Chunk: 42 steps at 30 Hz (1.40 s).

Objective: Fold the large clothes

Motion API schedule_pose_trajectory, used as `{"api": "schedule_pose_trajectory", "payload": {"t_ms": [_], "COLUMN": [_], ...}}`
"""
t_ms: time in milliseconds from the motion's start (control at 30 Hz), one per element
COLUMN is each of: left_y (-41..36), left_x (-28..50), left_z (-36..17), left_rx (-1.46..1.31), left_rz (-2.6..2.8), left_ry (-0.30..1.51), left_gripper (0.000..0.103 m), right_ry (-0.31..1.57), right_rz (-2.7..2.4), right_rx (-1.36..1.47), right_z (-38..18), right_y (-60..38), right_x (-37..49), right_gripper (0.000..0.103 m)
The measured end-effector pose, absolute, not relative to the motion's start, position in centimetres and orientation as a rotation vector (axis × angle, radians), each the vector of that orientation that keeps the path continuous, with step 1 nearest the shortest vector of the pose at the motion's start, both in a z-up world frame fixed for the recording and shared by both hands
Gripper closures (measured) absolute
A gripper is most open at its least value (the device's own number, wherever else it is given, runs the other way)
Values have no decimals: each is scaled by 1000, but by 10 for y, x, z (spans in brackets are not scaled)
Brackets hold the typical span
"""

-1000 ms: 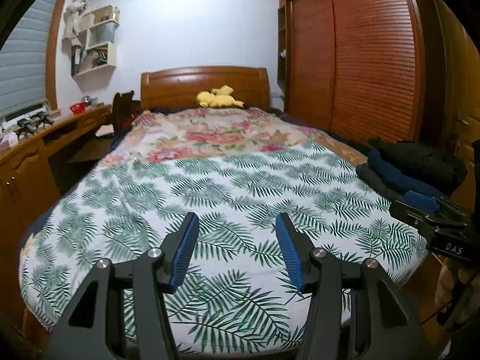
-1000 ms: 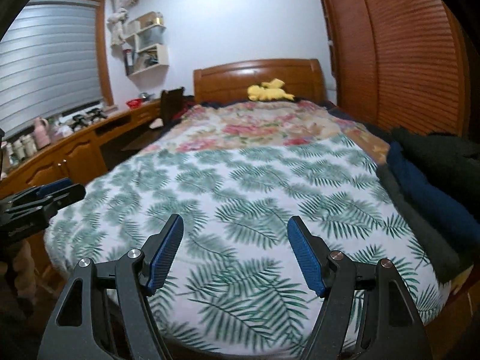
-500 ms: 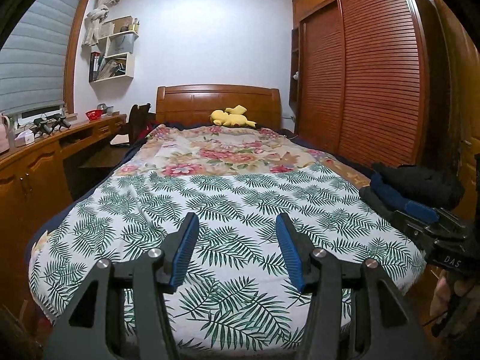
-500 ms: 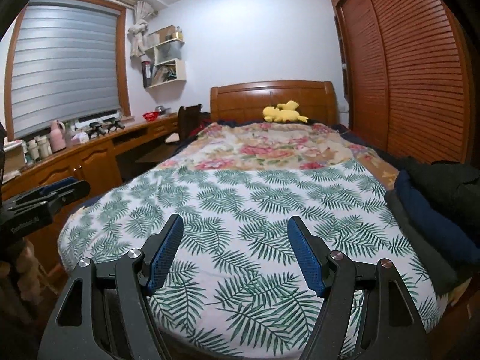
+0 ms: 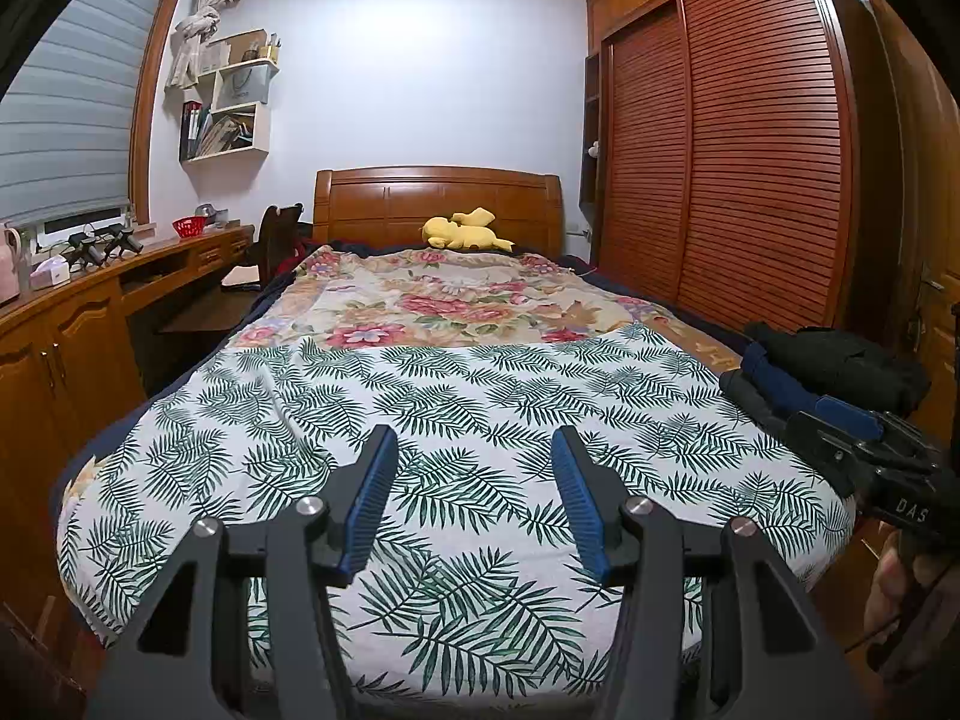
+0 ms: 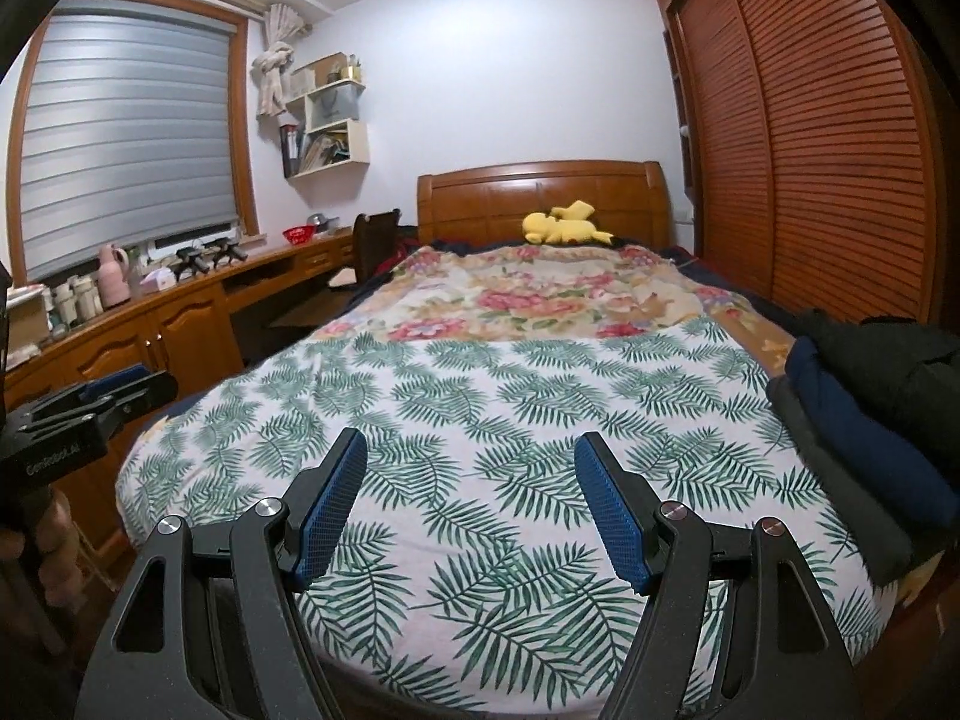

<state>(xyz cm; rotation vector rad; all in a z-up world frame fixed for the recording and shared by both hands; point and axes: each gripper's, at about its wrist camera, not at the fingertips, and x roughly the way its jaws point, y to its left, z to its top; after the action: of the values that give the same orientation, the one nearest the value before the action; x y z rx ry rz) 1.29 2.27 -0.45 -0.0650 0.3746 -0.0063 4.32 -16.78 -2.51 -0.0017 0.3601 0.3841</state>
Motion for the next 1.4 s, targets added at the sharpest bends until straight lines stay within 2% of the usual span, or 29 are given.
{"api": "schedule_pose_trajectory", "payload": {"t_ms": [1400], "left_y": [14], "left_x": [2], "left_z": [0], "left_rx": [-47], "left_rz": [-1], "left_ry": [350], "left_gripper": [51], "right_ry": [359], "right_rz": [383], "right_rx": [3], "right_z": [-26], "right_y": [-169], "right_x": [43], "right_gripper": [29]}}
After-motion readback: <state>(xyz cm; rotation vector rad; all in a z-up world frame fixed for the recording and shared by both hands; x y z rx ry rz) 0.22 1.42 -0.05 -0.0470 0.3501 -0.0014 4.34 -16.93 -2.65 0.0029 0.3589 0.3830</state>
